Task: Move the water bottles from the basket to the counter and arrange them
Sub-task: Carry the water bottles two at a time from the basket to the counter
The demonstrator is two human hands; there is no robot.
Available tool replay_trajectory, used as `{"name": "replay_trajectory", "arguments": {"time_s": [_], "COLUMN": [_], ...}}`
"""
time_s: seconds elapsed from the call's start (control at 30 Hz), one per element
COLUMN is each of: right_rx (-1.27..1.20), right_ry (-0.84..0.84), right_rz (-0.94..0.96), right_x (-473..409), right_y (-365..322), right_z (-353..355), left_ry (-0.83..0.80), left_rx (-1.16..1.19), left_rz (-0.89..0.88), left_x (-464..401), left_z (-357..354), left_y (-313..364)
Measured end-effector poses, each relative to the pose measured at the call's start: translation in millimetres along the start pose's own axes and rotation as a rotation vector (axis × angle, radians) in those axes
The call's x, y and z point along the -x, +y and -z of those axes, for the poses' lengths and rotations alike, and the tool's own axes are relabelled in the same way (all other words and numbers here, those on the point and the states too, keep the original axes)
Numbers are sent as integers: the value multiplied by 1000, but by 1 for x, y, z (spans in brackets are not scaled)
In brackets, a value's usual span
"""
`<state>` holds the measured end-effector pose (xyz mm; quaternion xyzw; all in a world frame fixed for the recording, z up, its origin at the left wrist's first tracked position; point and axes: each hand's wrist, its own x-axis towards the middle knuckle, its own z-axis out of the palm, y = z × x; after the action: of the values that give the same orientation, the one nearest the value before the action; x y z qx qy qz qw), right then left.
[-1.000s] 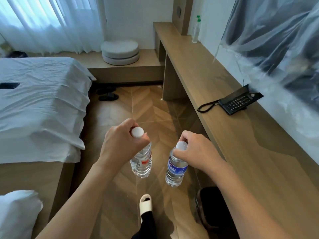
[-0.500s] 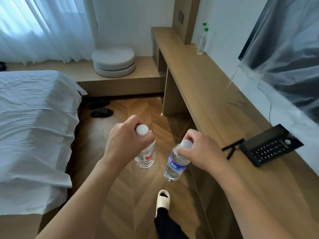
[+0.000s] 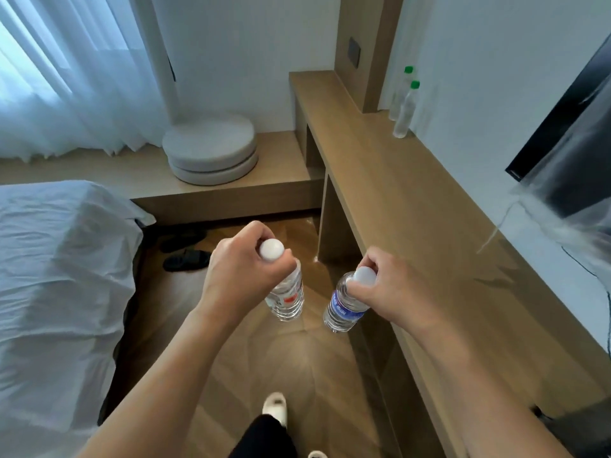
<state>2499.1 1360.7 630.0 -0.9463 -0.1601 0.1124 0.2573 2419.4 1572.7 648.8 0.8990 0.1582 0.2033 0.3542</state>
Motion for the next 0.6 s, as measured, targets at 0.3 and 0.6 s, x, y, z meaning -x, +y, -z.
{"name": "replay_trajectory", "arguments": {"time_s": [0.3,0.6], "right_rx": [-54,-161], "right_ry": [-27,93], "right_rz": [-154,-284], "right_x": [-203,-379], "right_y": [-16,-23], "right_z": [7,40], "left_ry": [-148,-205], "left_rx": [45,53], "left_rz": [-41,-116], "left_x": [-212,-417], "left_z": [-60,-118], "left_y": [-46,-55]}}
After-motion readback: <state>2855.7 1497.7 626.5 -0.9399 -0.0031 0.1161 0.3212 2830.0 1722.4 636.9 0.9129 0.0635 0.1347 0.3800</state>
